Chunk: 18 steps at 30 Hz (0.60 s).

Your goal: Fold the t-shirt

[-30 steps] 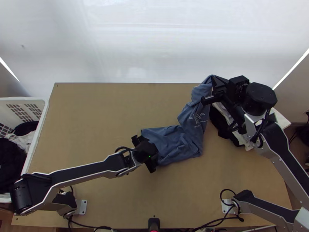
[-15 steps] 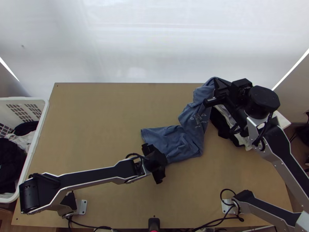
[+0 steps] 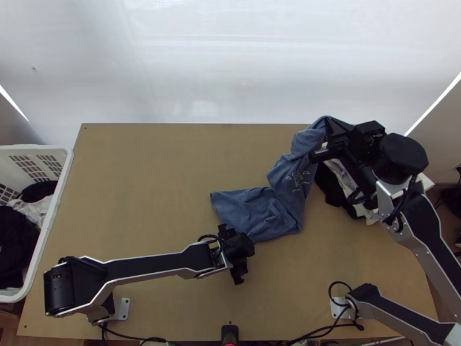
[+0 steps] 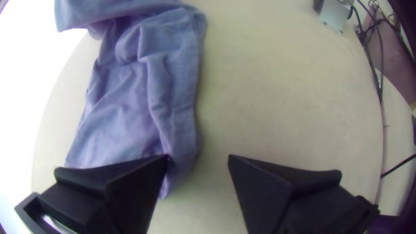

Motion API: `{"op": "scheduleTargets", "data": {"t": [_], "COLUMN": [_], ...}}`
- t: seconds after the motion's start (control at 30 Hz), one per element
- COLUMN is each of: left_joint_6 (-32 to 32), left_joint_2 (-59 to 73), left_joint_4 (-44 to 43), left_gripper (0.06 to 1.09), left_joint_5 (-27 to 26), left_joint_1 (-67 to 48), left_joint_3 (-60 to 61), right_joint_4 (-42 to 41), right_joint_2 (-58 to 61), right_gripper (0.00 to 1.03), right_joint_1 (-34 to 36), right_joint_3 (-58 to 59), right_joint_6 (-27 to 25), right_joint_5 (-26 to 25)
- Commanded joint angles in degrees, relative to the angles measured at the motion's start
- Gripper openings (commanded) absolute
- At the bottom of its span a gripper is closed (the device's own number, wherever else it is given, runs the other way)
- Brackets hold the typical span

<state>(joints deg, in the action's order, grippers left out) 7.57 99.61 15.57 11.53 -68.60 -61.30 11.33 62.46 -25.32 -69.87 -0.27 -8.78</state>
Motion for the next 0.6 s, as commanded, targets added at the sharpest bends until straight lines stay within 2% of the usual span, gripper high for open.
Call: {"op": "scheduleTargets", "data": {"t": [0.0, 0.27, 0.5, 0.57], "left_joint_6": [1.13, 1.57, -4.59, -4.94], "left_joint_2": [1.64, -0.65, -12.34, -15.33], "left_joint_4": [-4.41, -3.97, 4.47, 4.47], "left_gripper": [0.1, 0.09, 0.09, 0.09], "left_joint_5": [4.55, 6.22, 6.4, 7.98], "left_joint_1": [-0.04, 3.82, 10.5, 13.23], "left_joint_3": [0.13, -1.81, -6.64, -7.43], "right_joint_4": [0.36, 0.97, 1.94, 2.03], "right_joint_2": [-1.99, -4.71, -6.38, -6.56], "right_gripper": [0.03, 0.03, 0.03, 0.03], "right_joint_1": [0.01, -0.08, 1.85, 3.08], "right_joint_3": [0.78, 2.89, 5.09, 5.53], "right_joint_6": [0.01, 0.19, 0.01, -0.08], "right_joint_5": [0.07, 0.07, 0.07, 0.07]}}
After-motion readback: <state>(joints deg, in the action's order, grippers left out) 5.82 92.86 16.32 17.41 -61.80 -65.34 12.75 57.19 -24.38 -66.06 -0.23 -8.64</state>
